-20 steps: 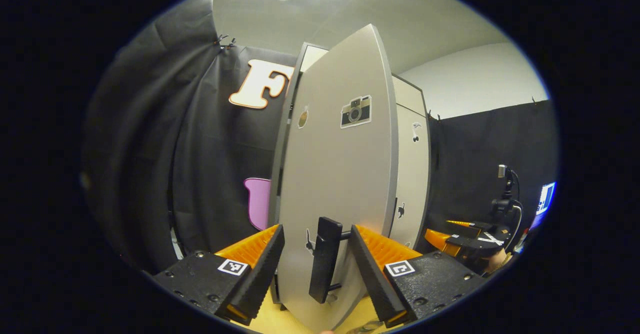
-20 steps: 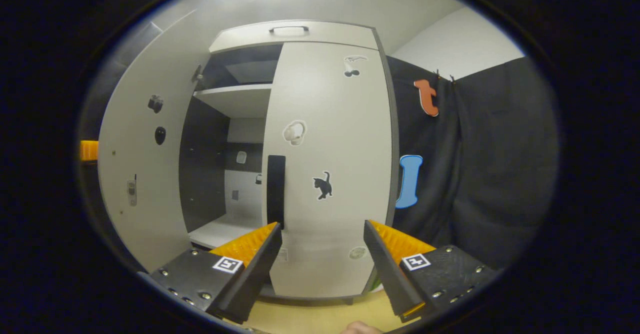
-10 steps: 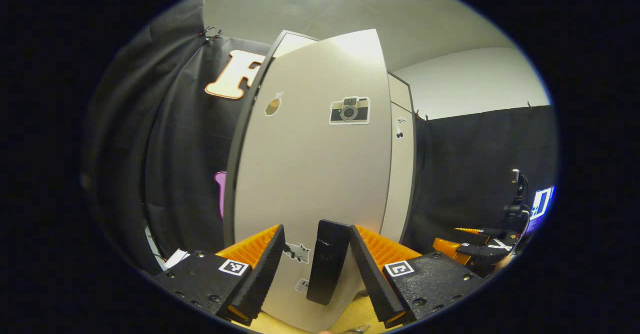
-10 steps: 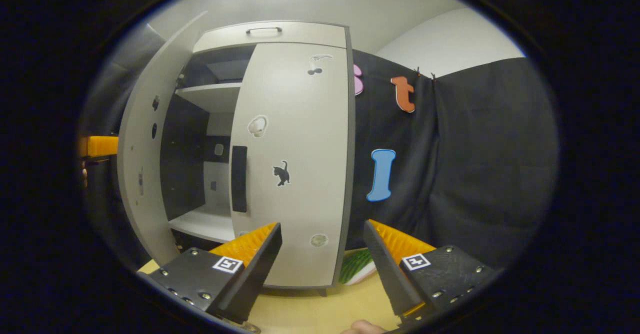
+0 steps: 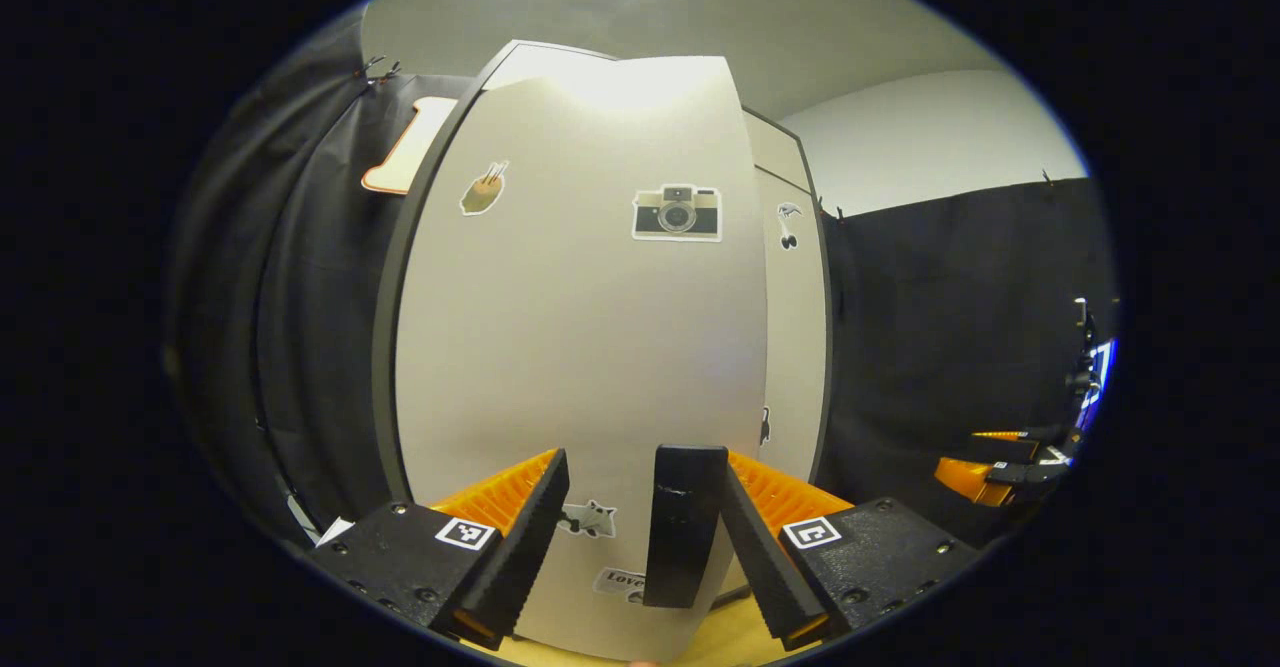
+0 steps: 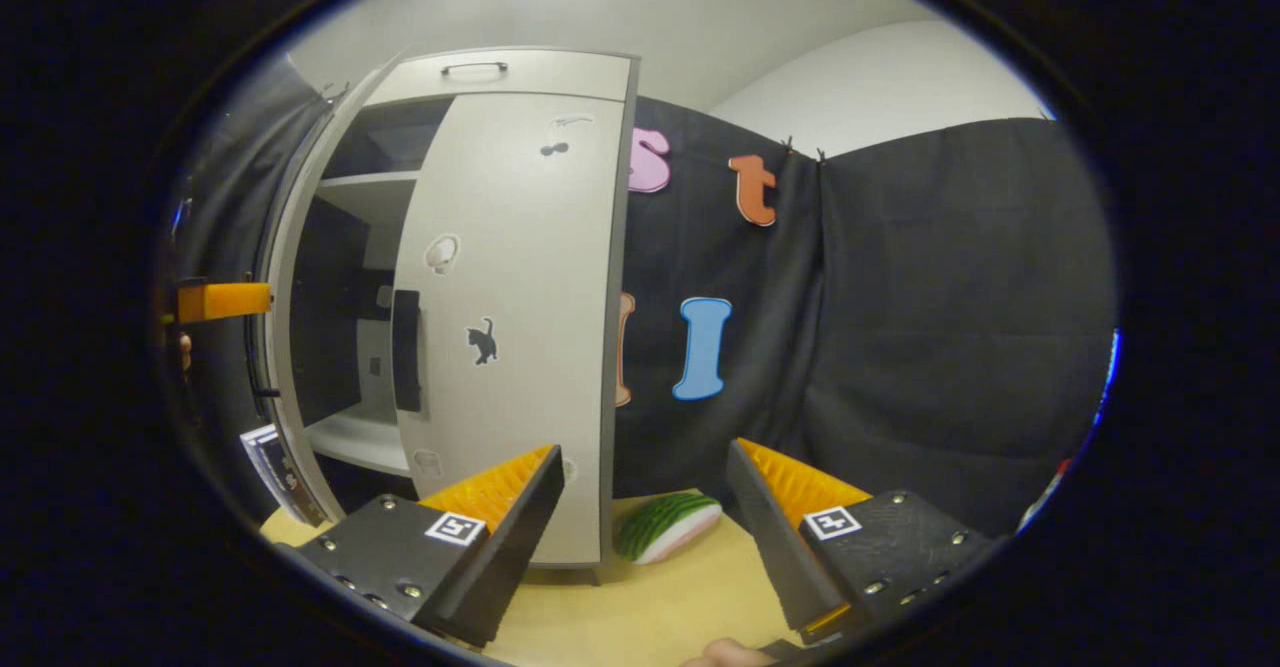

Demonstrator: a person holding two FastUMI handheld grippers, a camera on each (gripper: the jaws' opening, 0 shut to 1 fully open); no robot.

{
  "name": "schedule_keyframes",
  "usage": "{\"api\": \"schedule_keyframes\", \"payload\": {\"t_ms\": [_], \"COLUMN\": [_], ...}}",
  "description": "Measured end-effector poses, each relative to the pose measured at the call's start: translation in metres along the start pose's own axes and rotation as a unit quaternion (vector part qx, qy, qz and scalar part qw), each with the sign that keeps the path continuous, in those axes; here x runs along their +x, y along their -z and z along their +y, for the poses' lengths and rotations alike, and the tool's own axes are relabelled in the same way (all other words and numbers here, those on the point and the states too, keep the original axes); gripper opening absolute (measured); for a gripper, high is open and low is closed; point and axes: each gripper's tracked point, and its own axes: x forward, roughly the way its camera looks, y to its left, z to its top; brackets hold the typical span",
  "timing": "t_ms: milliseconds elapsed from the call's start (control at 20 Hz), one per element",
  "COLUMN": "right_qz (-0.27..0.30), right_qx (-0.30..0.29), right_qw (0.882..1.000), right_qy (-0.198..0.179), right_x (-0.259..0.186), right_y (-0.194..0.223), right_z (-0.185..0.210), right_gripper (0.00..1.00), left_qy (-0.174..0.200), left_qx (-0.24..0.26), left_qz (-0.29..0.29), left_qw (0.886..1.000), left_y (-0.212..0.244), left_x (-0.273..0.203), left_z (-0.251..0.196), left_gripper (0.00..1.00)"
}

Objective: Grasp the bottle in the cabinet with the left hand and place it on the coaster, then close the right door with the right hand and the left door with the left hand.

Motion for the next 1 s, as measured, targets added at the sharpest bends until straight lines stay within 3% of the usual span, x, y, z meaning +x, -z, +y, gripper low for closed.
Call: {"api": "schedule_keyframes", "payload": {"t_ms": [400, 650, 1000], "right_qz": [0.005, 0.009, 0.013], "right_qx": [-0.004, -0.001, 0.004], "right_qw": [1.0, 0.999, 0.998], "right_qy": [0.028, 0.045, 0.061], "right_x": [-0.008, -0.011, -0.014], "right_y": [0.005, 0.01, 0.016], "right_z": [-0.032, -0.049, -0.067], "right_gripper": [0.97, 0.97, 1.0], "left_qy": [-0.005, -0.024, -0.037], "left_qx": [0.001, 0.021, 0.04], "left_qz": [0.003, 0.006, 0.011], "left_qw": [1.0, 0.999, 0.998], "left_y": [0.007, 0.01, 0.014], "left_x": [0.032, 0.047, 0.062], "left_z": [-0.003, 0.0, 0.003], "left_gripper": [0.9, 0.98, 0.97]}}
